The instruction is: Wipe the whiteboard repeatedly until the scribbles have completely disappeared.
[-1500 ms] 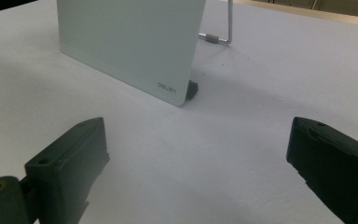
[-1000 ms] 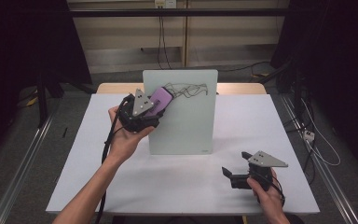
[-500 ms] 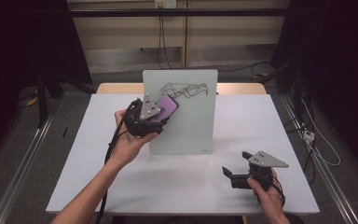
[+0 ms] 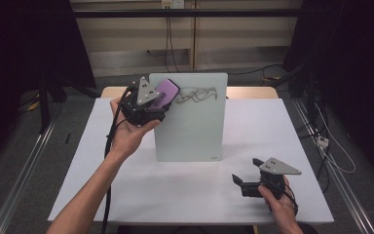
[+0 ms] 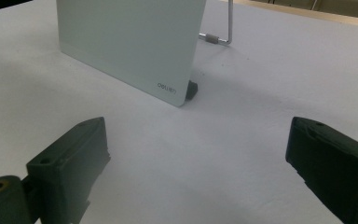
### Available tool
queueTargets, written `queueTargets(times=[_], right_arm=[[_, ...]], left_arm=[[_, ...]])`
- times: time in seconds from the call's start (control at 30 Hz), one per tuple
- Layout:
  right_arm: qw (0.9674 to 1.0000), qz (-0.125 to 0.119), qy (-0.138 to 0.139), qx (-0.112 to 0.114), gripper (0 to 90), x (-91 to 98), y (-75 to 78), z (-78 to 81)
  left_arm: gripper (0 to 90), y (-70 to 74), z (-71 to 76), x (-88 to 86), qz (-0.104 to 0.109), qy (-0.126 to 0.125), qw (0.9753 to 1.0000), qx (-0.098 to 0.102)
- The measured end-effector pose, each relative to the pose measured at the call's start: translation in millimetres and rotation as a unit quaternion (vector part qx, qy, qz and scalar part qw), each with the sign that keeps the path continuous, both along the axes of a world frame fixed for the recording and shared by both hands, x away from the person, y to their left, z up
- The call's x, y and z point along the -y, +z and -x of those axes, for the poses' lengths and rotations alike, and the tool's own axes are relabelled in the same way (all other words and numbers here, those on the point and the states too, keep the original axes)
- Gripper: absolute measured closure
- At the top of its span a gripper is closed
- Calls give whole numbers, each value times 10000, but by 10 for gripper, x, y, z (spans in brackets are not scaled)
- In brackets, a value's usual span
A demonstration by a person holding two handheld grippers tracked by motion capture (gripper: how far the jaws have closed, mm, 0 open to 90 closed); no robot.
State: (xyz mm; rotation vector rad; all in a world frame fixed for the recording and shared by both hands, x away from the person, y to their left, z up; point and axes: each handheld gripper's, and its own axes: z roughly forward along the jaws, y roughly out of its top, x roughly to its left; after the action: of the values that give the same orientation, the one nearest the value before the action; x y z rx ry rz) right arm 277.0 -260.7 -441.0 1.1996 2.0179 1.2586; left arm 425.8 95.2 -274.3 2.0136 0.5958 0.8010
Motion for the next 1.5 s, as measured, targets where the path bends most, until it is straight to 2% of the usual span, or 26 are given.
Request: queueTargets(times=[0.07, 0.17, 0.23, 0.33, 0.4, 0.43, 0.5, 0.57, 0.77, 1.07, 1.3, 1.37, 1.5], right_arm=[[10000, 2, 8, 6, 56, -1, 1, 0], [10000, 3, 9, 5, 57, -1, 1, 1], [10000, 1, 11, 3, 57, -1, 2, 3], [10000, 8, 20, 6, 56, 0, 3, 6], [10000, 5, 17, 2, 57, 0, 2, 4], [10000, 6, 17, 1, 56, -1, 1, 3], [10000, 15, 20, 3, 57, -5, 1, 2], [10000, 16, 24, 2, 56, -6, 2, 4], [10000, 5, 16, 0, 56, -3, 0, 1], [10000, 6, 22, 3, 56, 2, 2, 4], [10000, 1, 14, 5, 56, 4, 3, 6], [10000, -5, 11, -2, 56, 5, 3, 6], [10000, -2, 23, 7, 56, 3, 4, 7]], left_arm=[[413, 8, -14, 17, 111, -16, 9999, -1], [413, -31, 3, 72, -69, -82, 9999, 36], [413, -90, 22, 118, -72, -142, 9999, -4], [413, -184, 53, 181, -189, -221, 9996, -30], [412, -254, 76, 234, -356, -288, 9989, -63], [411, -285, 93, 263, -506, -309, 9982, -90], [411, -326, 116, 297, -625, -383, 9972, -159], [411, -372, 126, 312, -588, -427, 9971, -215], [411, -457, 152, 363, -688, -577, 9952, -393], [411, -418, 130, 344, -536, -560, 9961, -426], [411, -243, 63, 249, -370, -452, 9974, -423], [411, -188, 33, 208, -235, -385, 9983, -373], [411, -75, -19, 118, -199, -335, 9988, -312]])
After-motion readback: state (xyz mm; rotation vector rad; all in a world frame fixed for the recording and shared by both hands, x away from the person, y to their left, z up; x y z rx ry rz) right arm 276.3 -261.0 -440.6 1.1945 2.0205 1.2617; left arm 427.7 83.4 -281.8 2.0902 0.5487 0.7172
